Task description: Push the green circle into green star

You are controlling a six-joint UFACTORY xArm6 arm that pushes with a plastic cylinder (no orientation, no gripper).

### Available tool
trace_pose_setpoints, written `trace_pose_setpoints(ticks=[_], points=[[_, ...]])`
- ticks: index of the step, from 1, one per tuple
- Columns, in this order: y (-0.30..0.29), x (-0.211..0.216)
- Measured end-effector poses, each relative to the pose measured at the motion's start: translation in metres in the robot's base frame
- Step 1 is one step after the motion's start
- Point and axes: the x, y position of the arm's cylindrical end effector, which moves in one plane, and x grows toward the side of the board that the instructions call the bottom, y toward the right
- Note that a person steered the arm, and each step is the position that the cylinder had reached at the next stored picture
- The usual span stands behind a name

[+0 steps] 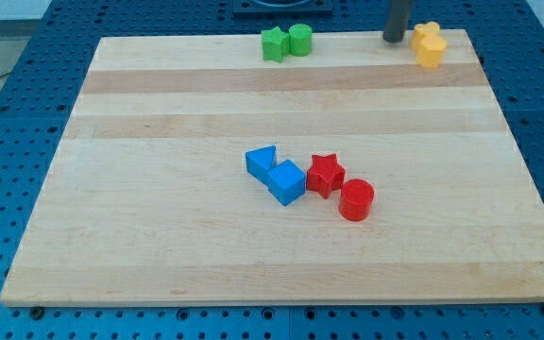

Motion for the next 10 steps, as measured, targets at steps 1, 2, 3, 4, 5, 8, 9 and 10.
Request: trace_pose_setpoints(ticks=[1,2,3,4,5,8,9,10], points=[[-0.011,-0.002],[-0.037,0.0],[-0.069,0.0],[-0.092,-0.001],[-0.12,0.0],[-0.132,0.03],[-0.131,0.032],[-0.098,0.033]])
